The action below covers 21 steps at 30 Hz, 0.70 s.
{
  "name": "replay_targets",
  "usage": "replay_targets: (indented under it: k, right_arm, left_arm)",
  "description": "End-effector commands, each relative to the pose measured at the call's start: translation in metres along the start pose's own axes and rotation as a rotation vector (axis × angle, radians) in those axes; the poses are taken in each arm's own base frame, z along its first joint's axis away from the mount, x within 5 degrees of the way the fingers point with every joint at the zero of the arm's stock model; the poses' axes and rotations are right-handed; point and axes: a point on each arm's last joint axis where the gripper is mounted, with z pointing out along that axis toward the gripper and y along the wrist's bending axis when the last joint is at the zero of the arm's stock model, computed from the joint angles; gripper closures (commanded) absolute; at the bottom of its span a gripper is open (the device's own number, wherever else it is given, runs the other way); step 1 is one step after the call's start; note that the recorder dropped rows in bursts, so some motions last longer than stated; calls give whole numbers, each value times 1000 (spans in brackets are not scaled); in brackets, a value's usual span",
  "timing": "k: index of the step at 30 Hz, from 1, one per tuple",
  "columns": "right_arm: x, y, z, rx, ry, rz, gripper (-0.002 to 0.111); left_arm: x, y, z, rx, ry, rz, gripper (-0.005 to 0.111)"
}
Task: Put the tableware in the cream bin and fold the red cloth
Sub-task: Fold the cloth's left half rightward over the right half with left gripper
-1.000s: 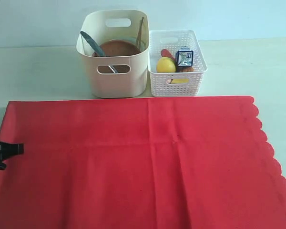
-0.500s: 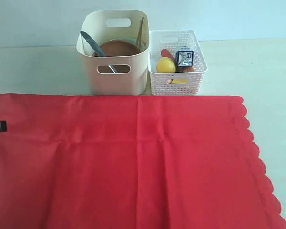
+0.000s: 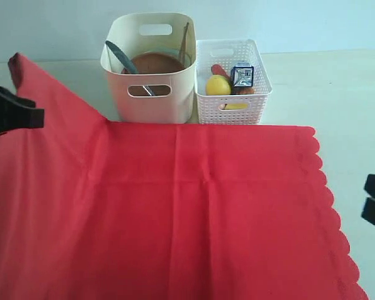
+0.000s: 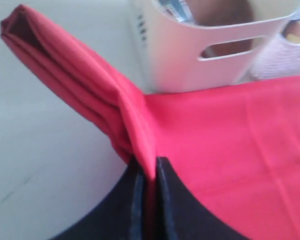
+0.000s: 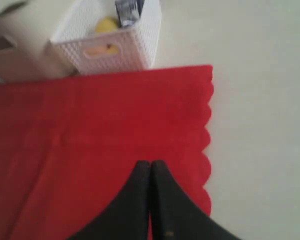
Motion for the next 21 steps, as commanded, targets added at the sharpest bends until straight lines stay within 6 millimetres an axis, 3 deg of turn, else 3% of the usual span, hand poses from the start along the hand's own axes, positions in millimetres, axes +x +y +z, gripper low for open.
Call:
replay_targets:
  k: [1,5,10,21]
  right_arm:
    - [7,1,32,55,184,-47,108]
    - [18,-6,55,131,291,-48,108]
    - [26,-9,80,182,420,-54,108]
    - [30,-10,88,200,454,-52,108]
  left_arm:
    - [-21,-40,-4,134,-44,76,107]
    - [-37,-71,0,218,-48,136,107]
    - [-47,-106,22,286,-1,188,107]
    - [-47,-186,87,386,89,279,107]
